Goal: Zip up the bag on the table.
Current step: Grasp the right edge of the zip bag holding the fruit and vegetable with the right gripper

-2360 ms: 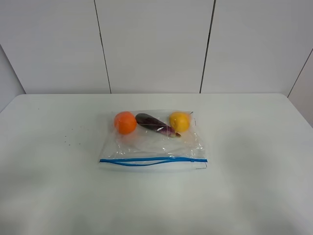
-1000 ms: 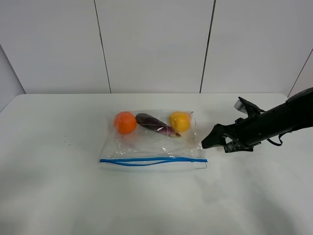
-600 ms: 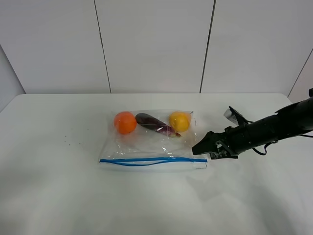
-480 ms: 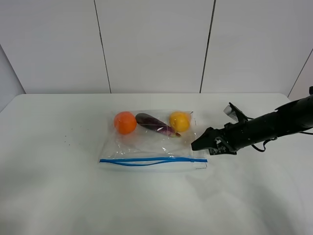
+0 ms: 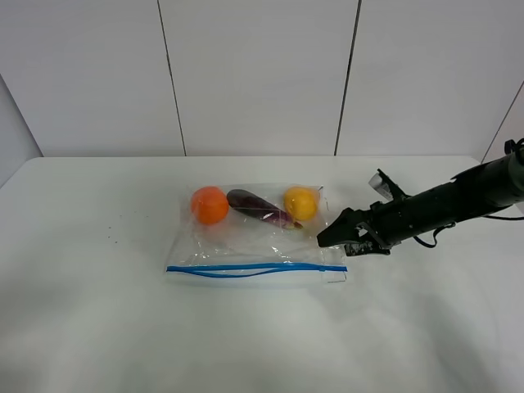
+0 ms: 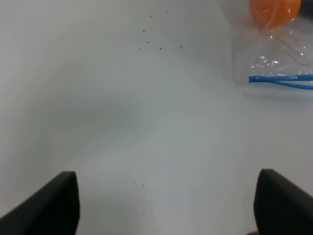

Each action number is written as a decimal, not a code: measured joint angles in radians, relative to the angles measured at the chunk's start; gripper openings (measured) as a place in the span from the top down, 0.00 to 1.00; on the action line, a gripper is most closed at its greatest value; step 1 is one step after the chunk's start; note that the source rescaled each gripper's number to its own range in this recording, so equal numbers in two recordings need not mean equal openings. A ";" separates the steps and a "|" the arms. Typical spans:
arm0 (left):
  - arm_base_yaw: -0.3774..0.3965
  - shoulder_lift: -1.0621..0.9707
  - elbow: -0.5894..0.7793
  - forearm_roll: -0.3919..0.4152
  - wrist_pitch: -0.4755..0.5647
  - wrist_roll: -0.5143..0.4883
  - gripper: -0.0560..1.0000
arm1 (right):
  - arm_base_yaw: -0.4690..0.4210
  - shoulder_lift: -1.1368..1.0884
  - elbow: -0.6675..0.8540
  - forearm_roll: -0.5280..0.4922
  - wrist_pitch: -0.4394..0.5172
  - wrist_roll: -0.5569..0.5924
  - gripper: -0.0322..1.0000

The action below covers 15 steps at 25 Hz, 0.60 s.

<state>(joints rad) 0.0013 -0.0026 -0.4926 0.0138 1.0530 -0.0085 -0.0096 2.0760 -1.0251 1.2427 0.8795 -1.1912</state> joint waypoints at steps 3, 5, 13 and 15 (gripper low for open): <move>0.000 0.000 0.000 0.000 0.000 0.000 0.00 | 0.000 0.024 0.000 0.010 0.022 -0.017 0.00; 0.000 0.000 0.000 0.000 0.000 0.000 0.00 | 0.000 0.041 0.000 0.018 0.041 -0.027 0.00; 0.000 0.000 0.000 0.000 0.000 0.000 0.00 | 0.000 0.098 -0.001 0.112 0.086 -0.112 0.00; 0.000 0.000 0.000 0.000 0.000 0.000 0.00 | 0.000 0.107 -0.001 0.128 0.094 -0.124 0.02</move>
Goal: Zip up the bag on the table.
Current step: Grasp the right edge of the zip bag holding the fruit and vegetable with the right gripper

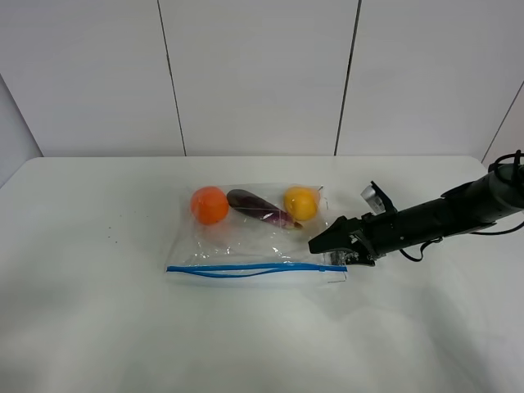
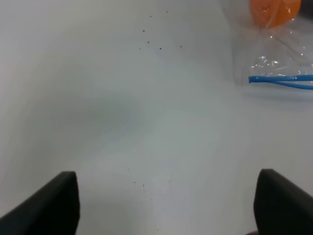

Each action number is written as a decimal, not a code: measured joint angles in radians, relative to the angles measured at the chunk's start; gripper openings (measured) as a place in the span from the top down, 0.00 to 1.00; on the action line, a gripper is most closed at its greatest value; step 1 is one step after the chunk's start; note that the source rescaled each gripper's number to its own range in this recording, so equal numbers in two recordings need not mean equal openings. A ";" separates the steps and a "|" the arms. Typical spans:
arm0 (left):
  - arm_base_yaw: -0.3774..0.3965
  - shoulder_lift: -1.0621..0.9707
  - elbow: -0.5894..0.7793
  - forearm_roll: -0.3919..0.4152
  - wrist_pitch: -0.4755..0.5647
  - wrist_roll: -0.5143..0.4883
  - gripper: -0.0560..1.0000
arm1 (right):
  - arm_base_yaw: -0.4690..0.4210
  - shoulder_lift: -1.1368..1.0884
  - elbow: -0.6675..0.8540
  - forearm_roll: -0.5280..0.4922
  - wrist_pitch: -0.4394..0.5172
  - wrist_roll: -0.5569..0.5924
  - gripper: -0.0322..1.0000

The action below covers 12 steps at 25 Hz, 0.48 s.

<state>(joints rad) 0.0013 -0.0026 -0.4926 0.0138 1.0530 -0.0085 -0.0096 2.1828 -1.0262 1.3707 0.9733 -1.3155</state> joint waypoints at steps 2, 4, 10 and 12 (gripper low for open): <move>0.000 0.000 0.000 0.000 0.000 0.000 0.00 | 0.000 0.004 0.000 0.007 0.001 -0.003 0.04; 0.000 0.000 0.000 0.000 0.000 0.000 0.00 | 0.000 0.005 0.000 0.007 0.001 -0.003 0.09; 0.000 0.000 0.000 0.000 0.000 0.000 0.00 | 0.000 0.006 0.000 0.005 -0.001 0.003 0.42; 0.000 0.000 0.000 0.000 0.000 0.000 0.00 | 0.000 0.006 0.000 -0.005 -0.001 0.006 0.62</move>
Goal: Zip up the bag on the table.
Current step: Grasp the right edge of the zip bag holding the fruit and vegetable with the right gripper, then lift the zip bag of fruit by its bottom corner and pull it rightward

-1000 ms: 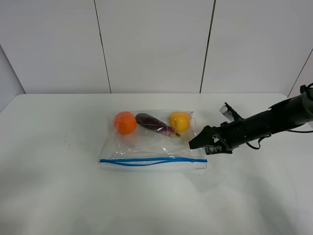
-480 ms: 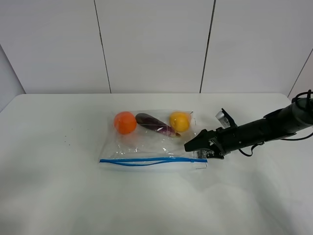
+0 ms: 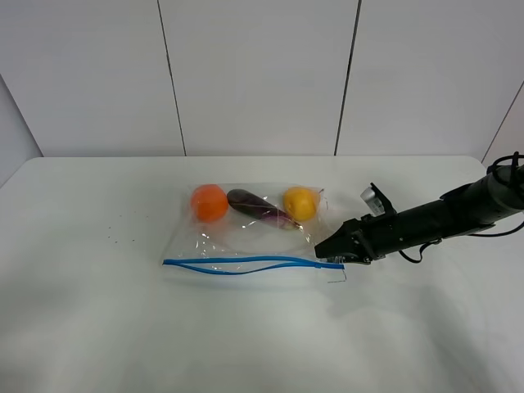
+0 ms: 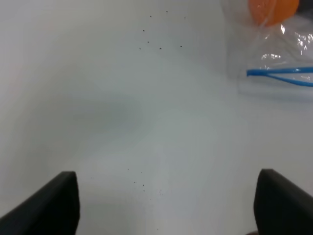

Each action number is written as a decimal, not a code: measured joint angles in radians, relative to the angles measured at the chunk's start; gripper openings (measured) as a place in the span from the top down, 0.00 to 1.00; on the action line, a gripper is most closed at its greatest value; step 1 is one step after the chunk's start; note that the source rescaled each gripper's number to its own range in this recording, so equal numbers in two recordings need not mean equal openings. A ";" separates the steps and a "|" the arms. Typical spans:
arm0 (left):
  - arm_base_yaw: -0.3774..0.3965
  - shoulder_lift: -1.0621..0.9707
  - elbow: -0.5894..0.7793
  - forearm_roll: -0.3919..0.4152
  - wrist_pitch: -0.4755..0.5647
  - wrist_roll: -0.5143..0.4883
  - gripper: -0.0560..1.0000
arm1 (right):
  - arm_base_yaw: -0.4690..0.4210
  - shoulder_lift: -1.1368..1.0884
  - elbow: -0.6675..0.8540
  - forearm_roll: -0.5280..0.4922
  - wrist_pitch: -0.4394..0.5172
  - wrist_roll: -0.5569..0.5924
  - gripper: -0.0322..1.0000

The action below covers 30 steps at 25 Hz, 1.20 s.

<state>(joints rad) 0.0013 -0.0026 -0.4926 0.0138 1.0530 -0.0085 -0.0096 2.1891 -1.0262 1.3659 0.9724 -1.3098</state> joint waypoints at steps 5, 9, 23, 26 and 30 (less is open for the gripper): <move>0.000 0.000 0.000 0.000 0.000 0.000 0.00 | 0.000 0.000 0.000 -0.013 0.000 0.014 0.97; 0.000 0.000 0.000 0.000 0.000 0.000 0.00 | 0.000 0.000 0.000 -0.014 0.008 0.033 0.97; 0.000 0.000 0.000 0.000 0.000 0.000 0.00 | 0.000 0.000 0.000 0.044 0.210 0.110 0.97; 0.000 0.000 0.000 0.000 0.000 0.000 0.00 | 0.000 0.000 0.000 0.095 0.228 0.140 0.97; 0.000 0.000 0.000 0.000 0.000 0.000 0.00 | 0.000 0.000 0.000 0.123 0.232 0.191 0.97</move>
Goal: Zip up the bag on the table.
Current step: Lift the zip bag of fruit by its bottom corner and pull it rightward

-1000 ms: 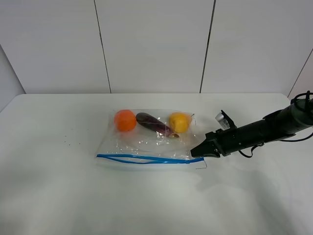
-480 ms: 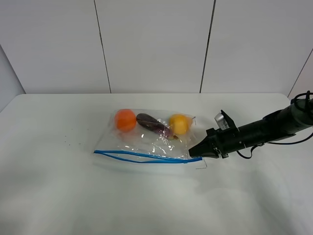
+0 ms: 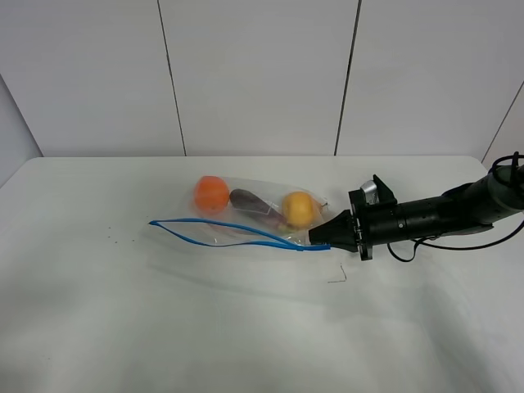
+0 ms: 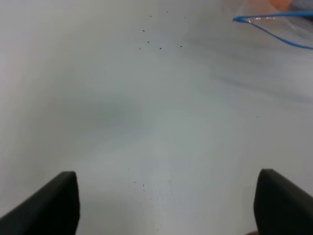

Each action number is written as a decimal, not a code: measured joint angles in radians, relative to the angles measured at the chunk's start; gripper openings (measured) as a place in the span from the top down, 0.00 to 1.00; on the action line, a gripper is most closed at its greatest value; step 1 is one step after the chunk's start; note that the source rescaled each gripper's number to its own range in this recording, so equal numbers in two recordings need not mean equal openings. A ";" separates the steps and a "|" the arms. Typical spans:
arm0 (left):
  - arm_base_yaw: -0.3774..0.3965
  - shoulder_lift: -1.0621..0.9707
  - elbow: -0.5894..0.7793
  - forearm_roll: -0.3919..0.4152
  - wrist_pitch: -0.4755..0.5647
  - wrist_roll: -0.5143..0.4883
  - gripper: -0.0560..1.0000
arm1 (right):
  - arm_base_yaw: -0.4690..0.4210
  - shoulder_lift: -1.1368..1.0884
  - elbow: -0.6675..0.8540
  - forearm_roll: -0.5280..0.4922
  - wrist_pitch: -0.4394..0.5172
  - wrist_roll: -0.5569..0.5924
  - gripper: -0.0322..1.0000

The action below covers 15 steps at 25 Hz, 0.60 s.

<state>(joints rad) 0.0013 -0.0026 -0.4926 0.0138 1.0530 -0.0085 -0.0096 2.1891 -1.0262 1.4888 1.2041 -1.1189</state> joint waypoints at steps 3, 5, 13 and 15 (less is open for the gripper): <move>0.000 0.000 0.000 0.000 0.000 0.000 0.00 | 0.000 0.000 0.000 0.005 0.000 0.040 0.97; 0.000 0.000 0.000 0.000 0.000 0.000 0.00 | 0.000 0.000 0.000 0.015 0.000 0.066 0.97; 0.000 0.000 0.000 0.000 0.000 0.000 0.00 | 0.000 0.000 0.000 0.049 0.001 0.128 0.97; 0.000 0.000 0.000 0.000 0.000 0.000 0.00 | 0.000 0.000 0.000 0.049 0.001 0.139 0.97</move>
<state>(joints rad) 0.0013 -0.0026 -0.4926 0.0138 1.0530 -0.0085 -0.0096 2.1891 -1.0262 1.5378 1.2052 -0.9800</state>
